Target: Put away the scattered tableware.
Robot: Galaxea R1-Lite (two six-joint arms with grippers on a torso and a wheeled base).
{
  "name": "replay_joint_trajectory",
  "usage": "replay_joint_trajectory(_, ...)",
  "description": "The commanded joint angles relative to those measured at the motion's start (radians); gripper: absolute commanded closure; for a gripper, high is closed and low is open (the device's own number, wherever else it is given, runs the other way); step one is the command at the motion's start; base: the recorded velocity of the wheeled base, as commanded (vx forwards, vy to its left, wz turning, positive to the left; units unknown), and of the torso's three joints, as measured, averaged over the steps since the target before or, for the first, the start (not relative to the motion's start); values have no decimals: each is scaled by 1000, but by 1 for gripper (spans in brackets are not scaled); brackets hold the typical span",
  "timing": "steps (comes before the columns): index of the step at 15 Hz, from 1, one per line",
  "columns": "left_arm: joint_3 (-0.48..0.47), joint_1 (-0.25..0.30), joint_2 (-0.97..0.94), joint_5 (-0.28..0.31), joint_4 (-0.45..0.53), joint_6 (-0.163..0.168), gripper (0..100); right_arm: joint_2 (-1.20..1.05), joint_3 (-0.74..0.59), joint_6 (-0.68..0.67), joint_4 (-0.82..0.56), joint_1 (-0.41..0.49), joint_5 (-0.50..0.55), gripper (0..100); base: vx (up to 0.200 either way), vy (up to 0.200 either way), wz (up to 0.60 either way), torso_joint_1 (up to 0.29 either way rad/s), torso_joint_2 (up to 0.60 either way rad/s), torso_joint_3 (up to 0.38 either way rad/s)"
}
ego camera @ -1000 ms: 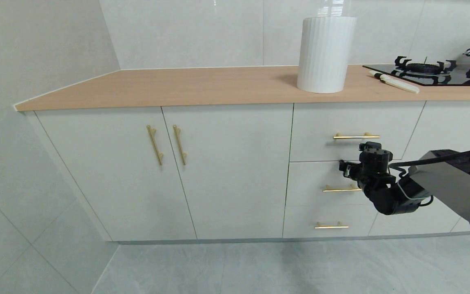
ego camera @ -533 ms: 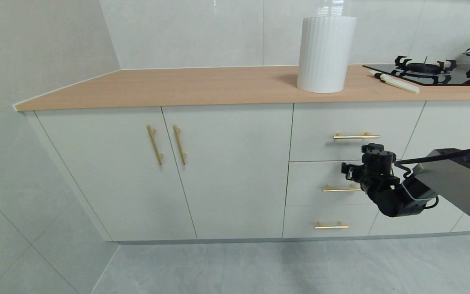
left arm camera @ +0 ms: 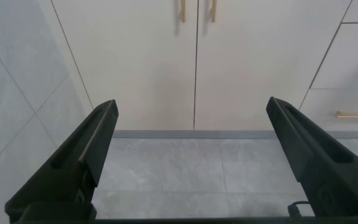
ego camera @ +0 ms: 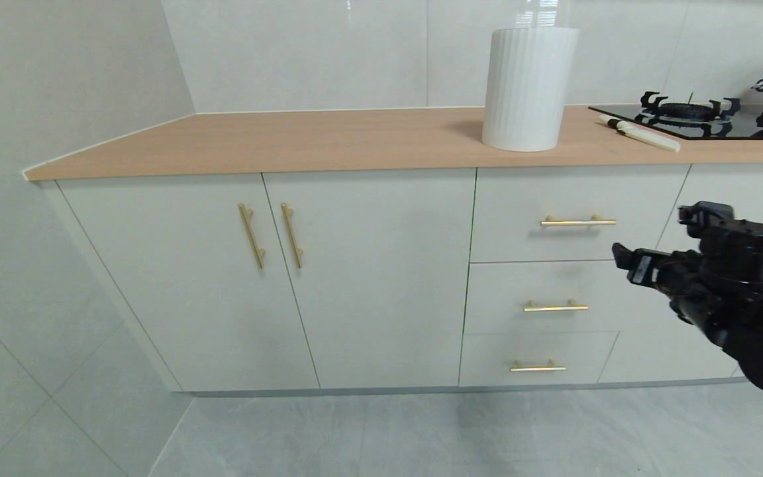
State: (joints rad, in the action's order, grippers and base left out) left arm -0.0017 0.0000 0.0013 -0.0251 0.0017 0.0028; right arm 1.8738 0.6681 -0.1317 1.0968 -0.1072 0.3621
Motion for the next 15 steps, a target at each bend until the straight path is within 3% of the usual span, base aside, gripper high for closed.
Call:
replay_joint_trajectory(1, 0, 0, 0, 1, 0, 0, 0, -452, -289, 80, 43, 0, 4, 0, 0, 0, 0, 0, 0, 0)
replay_joint_trajectory(3, 0, 0, 0, 1, 0, 0, 0, -664, -400, 196, 26, 0, 11, 0, 0, 0, 0, 0, 0, 0)
replay_joint_trajectory(6, 0, 0, 0, 1, 0, 0, 0, -901, -490, 222, -107, 52, 21, 0, 0, 0, 0, 0, 0, 0)
replay_joint_trajectory(8, 0, 0, 0, 1, 0, 0, 0, -1197, -486, 277, -370, 176, 29, 0, 0, 0, 0, 0, 0, 0)
replay_joint_trajectory(10, 0, 0, 0, 1, 0, 0, 0, -1437, -438, 291, -646, 192, 9, 0, 0, 0, 0, 0, 0, 0)
replay_joint_trajectory(12, 0, 0, 0, 1, 0, 0, 0, -1610, -404, 287, -899, 176, -89, 0, 0, 0, 0, 0, 0, 0)
replay_joint_trajectory(15, 0, 0, 0, 1, 0, 0, 0, -1737, -415, 276, -1034, 169, -175, 0, 0, 0, 0, 0, 0, 0)
